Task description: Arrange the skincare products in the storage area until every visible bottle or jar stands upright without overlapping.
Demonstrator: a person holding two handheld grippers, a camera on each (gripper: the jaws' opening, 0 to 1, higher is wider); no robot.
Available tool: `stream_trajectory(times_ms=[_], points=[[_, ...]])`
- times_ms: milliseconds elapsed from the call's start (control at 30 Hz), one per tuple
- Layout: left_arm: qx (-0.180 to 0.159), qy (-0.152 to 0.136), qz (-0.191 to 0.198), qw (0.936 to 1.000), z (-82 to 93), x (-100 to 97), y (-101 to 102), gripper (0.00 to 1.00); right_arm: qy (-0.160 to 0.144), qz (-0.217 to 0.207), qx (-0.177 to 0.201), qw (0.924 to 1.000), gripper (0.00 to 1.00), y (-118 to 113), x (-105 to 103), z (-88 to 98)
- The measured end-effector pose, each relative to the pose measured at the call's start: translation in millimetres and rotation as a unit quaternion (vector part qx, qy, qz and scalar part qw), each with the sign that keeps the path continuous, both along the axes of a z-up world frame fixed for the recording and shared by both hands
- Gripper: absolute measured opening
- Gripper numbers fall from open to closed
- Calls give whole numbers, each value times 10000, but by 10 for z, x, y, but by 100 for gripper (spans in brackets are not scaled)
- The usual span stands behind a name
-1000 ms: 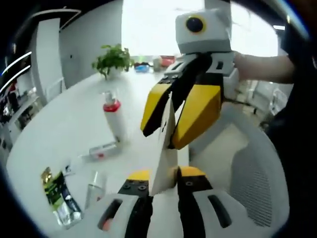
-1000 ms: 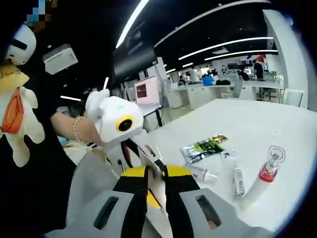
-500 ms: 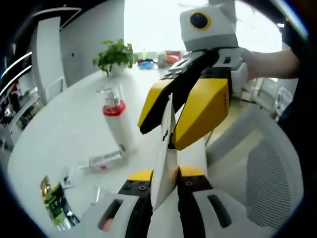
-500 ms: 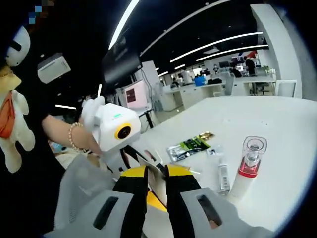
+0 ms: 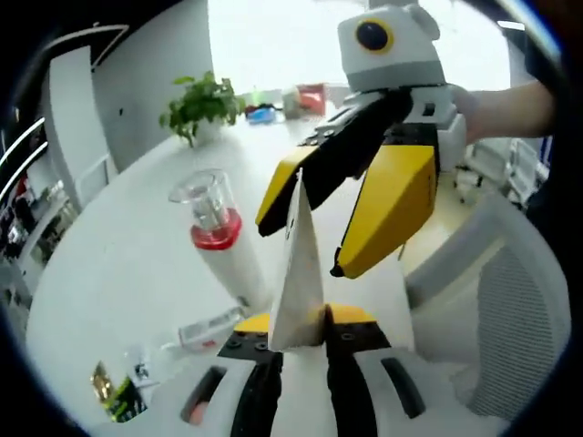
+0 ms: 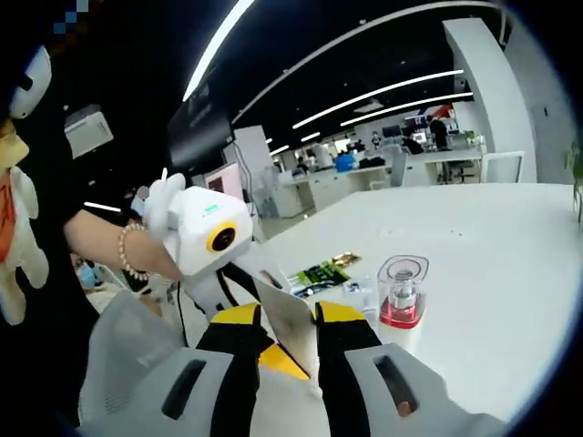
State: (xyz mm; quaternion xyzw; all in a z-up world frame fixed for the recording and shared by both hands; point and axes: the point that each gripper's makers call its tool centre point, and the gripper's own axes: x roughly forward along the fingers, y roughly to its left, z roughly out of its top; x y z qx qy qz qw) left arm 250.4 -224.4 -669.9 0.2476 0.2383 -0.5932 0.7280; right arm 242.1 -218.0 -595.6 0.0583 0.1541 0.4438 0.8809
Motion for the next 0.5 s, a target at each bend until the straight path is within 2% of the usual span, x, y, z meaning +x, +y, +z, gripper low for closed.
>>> stream_trajectory(times_ms=[233, 500], points=[[-27, -74, 66, 9999, 3, 171, -21, 18, 41, -171, 44, 9998, 33, -87, 3, -36], [-35, -219, 112, 9997, 16, 372, -47, 18, 118, -419, 107, 9990, 32, -288, -57, -98]])
